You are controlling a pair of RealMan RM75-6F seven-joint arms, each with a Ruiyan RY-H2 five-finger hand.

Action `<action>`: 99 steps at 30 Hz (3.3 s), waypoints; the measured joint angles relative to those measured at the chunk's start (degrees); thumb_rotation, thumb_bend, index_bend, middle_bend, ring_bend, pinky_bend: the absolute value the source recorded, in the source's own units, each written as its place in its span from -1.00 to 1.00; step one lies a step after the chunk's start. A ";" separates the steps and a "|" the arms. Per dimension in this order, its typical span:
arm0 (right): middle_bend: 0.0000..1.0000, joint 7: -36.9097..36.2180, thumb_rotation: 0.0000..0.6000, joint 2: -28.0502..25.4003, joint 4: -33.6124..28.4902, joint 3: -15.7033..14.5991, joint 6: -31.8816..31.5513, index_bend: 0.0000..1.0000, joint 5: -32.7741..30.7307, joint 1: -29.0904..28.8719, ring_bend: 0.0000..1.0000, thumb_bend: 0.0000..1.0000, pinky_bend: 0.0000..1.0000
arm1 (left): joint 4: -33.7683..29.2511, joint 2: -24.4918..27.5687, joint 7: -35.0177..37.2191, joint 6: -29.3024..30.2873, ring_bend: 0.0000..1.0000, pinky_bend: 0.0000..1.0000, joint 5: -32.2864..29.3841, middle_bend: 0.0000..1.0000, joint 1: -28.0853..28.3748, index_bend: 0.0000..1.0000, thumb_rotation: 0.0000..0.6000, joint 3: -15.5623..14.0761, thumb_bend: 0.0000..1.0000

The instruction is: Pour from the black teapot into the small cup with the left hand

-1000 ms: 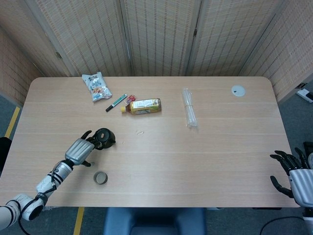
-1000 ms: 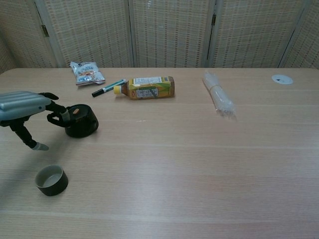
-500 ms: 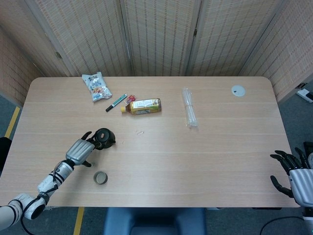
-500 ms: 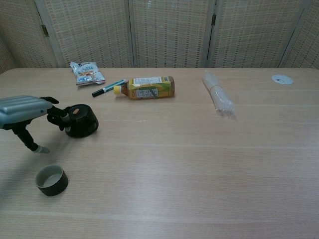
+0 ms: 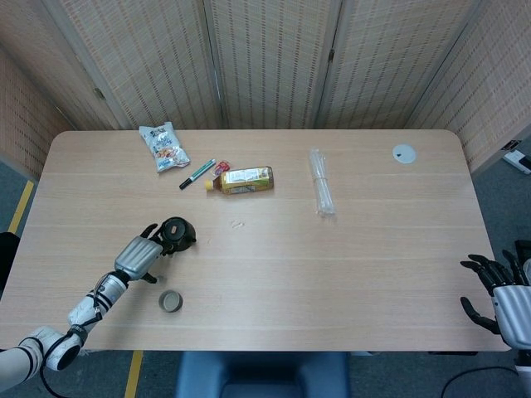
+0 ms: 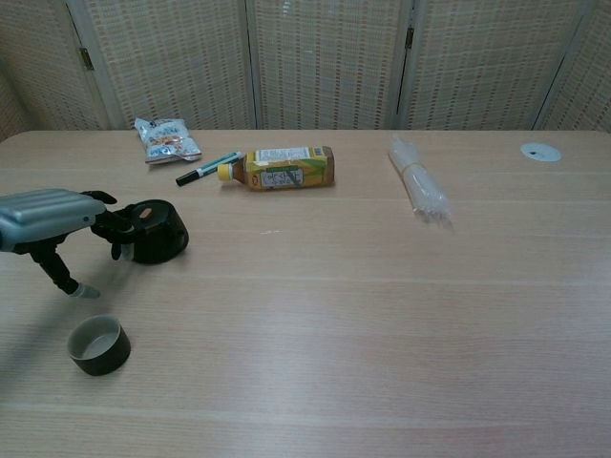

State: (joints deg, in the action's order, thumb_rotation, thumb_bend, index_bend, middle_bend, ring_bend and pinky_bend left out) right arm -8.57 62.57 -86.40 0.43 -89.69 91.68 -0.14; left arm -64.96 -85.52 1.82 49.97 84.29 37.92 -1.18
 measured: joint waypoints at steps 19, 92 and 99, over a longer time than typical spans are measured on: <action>-0.55 -0.20 1.00 0.50 0.74 0.52 0.63 -0.53 -1.03 -0.26 -0.55 -0.30 -1.00 | 5.51 -3.25 4.93 0.25 0.18 -1.00 0.72 0.54 0.96 0.48 1.00 0.91 -0.57; -0.55 -1.53 1.00 0.75 1.44 0.64 0.57 -0.53 -0.68 -0.83 -0.55 -0.30 -1.00 | 3.24 -2.29 6.22 5.83 0.90 -0.01 -8.01 1.00 0.85 1.00 0.04 9.60 -0.48; -0.55 -1.80 1.00 0.87 1.74 0.54 0.02 -0.53 -0.61 -0.46 -0.55 -0.29 -1.00 | 2.68 -1.92 5.37 7.63 0.91 0.00 -7.64 1.00 0.19 1.00 0.21 9.66 -0.33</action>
State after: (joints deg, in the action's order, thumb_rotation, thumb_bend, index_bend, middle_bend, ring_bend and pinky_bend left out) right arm -10.37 63.44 -84.66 0.97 -89.67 91.06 -0.60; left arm -62.28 -87.45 7.19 57.60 76.65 38.11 8.47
